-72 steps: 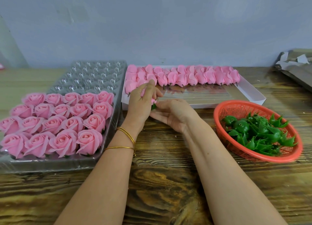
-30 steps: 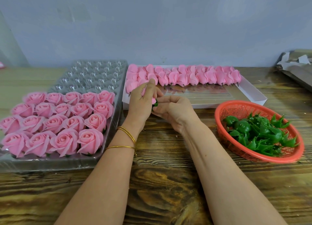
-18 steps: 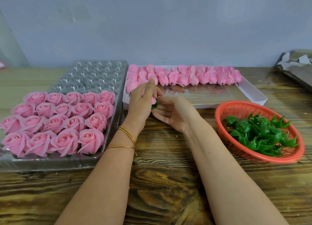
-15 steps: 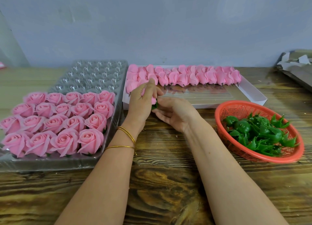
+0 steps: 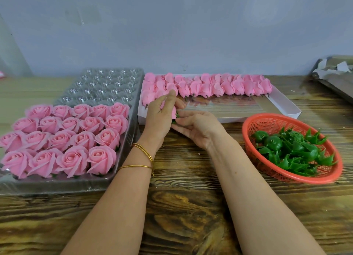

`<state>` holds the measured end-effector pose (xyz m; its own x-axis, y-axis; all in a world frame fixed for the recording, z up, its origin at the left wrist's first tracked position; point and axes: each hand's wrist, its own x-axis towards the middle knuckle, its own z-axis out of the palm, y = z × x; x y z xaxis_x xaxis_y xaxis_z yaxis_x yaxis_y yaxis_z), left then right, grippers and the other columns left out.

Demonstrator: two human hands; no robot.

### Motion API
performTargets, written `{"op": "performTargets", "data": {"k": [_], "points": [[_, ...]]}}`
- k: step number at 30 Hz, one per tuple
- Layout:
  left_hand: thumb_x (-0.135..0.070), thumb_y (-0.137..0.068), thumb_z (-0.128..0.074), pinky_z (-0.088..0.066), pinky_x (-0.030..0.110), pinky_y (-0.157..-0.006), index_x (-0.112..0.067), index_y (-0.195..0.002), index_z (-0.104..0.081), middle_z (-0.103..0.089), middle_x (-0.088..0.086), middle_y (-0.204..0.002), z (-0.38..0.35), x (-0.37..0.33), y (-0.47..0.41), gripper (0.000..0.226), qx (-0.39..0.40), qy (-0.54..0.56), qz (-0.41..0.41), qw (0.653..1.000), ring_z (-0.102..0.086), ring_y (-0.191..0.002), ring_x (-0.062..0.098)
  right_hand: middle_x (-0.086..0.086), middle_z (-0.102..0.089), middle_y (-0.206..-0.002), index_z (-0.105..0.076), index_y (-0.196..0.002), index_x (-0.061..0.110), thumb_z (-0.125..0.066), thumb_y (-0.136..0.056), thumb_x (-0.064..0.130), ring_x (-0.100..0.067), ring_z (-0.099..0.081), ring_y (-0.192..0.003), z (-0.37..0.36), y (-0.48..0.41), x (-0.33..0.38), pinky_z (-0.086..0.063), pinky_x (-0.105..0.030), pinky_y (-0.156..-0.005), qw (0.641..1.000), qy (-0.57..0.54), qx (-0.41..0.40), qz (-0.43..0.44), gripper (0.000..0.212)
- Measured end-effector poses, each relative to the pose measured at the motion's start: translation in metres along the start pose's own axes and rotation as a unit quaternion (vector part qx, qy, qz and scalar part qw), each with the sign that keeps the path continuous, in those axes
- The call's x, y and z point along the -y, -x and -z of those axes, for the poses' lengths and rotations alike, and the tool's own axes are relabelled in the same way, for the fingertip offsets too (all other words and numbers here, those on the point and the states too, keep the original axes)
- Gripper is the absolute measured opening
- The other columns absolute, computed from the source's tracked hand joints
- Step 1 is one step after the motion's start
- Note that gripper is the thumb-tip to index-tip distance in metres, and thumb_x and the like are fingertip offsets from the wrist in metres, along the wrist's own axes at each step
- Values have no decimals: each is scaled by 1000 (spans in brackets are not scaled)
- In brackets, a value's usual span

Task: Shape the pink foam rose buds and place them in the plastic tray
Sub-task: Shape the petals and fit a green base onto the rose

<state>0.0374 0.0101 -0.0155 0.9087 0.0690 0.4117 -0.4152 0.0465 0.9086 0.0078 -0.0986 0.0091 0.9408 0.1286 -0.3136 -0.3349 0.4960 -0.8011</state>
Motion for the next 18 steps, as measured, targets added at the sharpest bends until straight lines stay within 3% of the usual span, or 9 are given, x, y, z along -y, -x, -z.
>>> {"op": "performTargets", "data": {"k": [6, 11, 18], "points": [[-40, -96, -44, -44, 23, -81, -33, -60, -70, -72, -10, -74, 0, -1, -1, 45, -1, -18, 3, 1000, -64, -80, 4, -23, -64, -88, -61, -88, -10, -49, -78, -31, -30, -66, -78, -2, 1, -3, -62, -34, -70, 1000, -4, 3, 21, 26], [-37, -96, -45, -46, 14, -76, -31, -57, -68, -71, -11, -71, 0, -1, 0, 46, -8, -13, -4, 1000, -64, -77, 2, -19, -66, -81, -63, -84, -5, -53, -77, -29, -27, -67, -75, -2, 0, -4, -62, -33, -71, 999, 25, -14, 36, 27], [-39, -96, -44, -46, 14, -76, -29, -59, -65, -70, -8, -71, 1, 1, 0, 43, 1, -15, -12, 1000, -64, -77, 5, -20, -61, -90, -60, -83, -5, -55, -80, -26, -26, -65, -80, -5, 2, -5, -60, -33, -73, 999, 16, -17, 43, 21]]}}
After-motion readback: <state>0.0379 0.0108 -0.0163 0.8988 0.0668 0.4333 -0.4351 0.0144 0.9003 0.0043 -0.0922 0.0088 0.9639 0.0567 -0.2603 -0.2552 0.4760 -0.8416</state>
